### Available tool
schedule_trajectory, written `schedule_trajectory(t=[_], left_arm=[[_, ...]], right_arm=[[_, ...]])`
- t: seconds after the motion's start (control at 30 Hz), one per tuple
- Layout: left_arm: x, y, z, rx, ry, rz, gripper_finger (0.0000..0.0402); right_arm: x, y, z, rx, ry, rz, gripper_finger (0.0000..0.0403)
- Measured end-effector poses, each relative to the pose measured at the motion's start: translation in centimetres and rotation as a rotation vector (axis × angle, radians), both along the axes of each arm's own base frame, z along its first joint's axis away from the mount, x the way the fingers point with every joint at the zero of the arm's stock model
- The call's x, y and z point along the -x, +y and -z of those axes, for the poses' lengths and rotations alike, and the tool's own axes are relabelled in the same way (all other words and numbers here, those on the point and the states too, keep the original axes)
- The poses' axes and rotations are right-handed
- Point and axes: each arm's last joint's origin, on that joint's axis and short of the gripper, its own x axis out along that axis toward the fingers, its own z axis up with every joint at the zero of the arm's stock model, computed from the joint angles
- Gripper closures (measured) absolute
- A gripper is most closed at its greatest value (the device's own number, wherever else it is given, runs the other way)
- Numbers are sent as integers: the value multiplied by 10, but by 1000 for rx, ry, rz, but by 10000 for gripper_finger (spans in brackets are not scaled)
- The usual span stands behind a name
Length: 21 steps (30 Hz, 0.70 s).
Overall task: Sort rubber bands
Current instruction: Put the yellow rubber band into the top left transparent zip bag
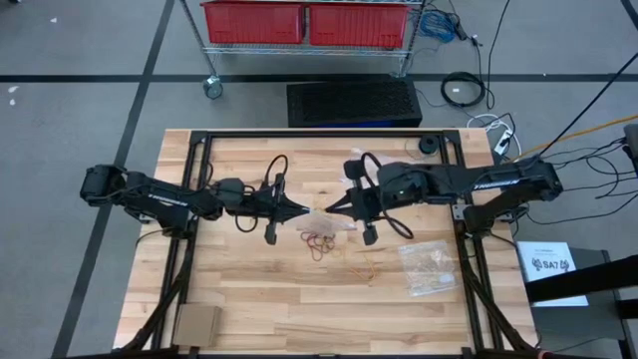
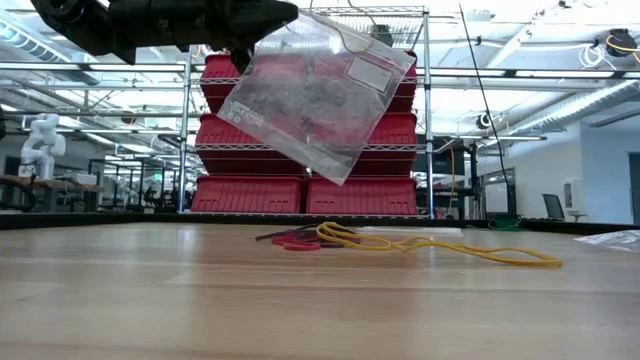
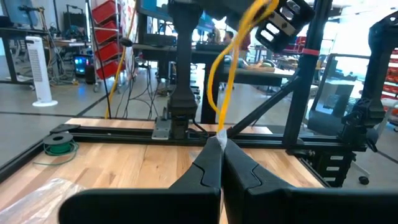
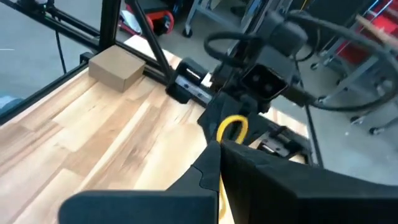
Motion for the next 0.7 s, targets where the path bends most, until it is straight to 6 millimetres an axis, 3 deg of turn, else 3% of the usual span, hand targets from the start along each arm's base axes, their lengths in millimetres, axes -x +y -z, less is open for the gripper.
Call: schedule_trajectory(t=[0.47, 0.7], left_arm=[[0, 0, 0, 0, -1, 0, 401], [0, 0, 0, -1, 0, 0, 401]], right_arm=[[-25, 3, 41, -144, 201, 86, 403], [-27, -1, 49, -160, 233, 230, 403]])
